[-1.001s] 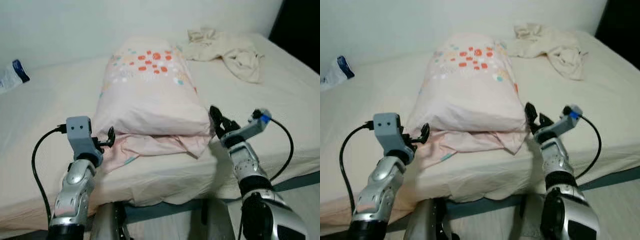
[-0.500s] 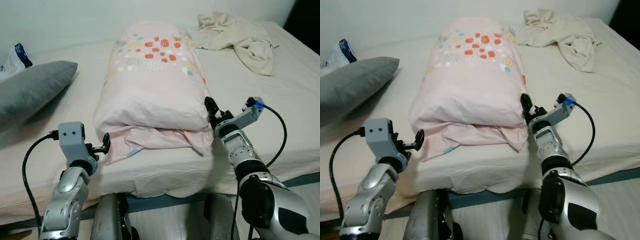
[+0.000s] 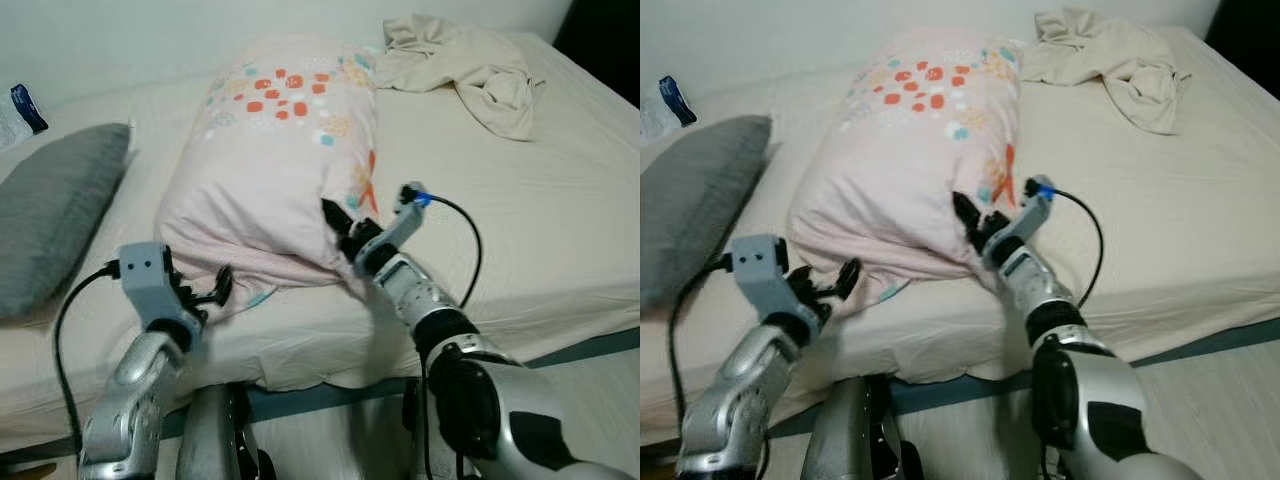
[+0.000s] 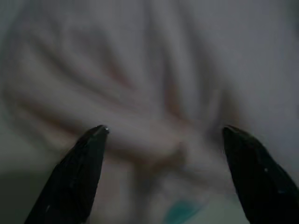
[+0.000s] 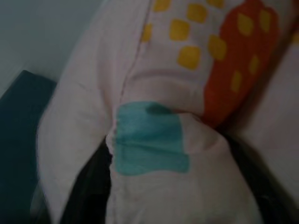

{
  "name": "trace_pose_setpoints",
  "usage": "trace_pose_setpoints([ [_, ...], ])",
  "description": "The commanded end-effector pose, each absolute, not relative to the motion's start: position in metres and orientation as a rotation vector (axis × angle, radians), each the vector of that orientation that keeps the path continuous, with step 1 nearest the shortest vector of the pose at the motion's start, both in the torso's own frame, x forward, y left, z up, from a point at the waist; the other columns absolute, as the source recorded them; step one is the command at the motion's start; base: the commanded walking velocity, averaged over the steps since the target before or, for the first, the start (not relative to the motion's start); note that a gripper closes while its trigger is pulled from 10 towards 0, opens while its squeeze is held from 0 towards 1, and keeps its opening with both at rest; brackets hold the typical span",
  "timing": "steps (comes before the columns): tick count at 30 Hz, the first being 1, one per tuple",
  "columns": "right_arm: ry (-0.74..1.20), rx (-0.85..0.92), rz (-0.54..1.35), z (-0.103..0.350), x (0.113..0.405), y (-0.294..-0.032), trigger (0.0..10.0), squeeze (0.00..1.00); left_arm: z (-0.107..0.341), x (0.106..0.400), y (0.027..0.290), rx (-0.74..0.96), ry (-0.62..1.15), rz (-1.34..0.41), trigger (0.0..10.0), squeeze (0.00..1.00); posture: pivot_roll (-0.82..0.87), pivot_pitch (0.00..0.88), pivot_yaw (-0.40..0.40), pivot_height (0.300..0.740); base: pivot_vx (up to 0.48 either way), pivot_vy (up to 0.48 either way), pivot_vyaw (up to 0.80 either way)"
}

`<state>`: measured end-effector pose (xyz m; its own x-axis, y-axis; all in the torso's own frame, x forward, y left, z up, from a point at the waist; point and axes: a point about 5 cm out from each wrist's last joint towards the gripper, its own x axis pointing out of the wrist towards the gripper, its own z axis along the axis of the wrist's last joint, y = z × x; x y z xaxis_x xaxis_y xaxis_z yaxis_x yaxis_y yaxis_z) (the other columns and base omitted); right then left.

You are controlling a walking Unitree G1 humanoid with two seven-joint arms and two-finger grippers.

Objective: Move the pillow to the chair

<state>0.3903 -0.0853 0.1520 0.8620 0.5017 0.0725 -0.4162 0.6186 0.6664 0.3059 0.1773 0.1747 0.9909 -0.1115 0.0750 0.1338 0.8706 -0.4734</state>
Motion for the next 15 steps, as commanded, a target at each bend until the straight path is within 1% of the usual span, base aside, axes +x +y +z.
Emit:
trace_pose_setpoints([
  [1, 0.221, 0.701, 0.531, 0.131, 0.381, -0.077, 0.0, 0.0, 0.169, 0.309, 0.19, -0.609, -0.021, -0.099, 10.0, 0.0, 0.1, 0.323, 0.117, 0.488, 0.0, 0.0, 0.0],
  [6, 0.253, 0.605, 0.533, 0.117, 0.373, -0.088, 0.0, 0.0, 0.188, 0.332, 0.197, -0.75, -0.067, -0.092, 10.0, 0.0, 0.08, 0.327, 0.124, 0.488, 0.0, 0.0, 0.0],
  [10, 0.262, 0.547, 0.577, 0.115, 0.357, -0.101, 0.0, 0.0, 0.193, 0.342, 0.194, -0.866, -0.069, -0.095, 10.0, 0.0, 0.06, 0.329, 0.124, 0.488, 0.0, 0.0, 0.0],
  [11, 0.262, 0.547, 0.577, 0.115, 0.357, -0.101, 0.0, 0.0, 0.193, 0.342, 0.194, -0.866, -0.069, -0.095, 10.0, 0.0, 0.06, 0.329, 0.124, 0.488, 0.0, 0.0, 0.0],
  [13, 0.262, 0.53, 0.636, 0.117, 0.337, -0.107, 0.0, 0.0, 0.187, 0.344, 0.189, -0.9, -0.041, -0.081, 10.0, 0.0, 0.04, 0.33, 0.123, 0.488, 0.0, 0.0, 0.0],
  [14, 0.262, 0.53, 0.636, 0.117, 0.337, -0.107, 0.0, 0.0, 0.187, 0.344, 0.189, -0.9, -0.041, -0.081, 10.0, 0.0, 0.04, 0.33, 0.123, 0.488, 0.0, 0.0, 0.0],
  [15, 0.266, 0.523, 0.658, 0.118, 0.33, -0.108, 0.0, 0.0, 0.185, 0.344, 0.188, -0.91, -0.03, -0.073, 10.0, 0.0, 0.04, 0.33, 0.123, 0.488, 0.0, 0.0, 0.0],
])
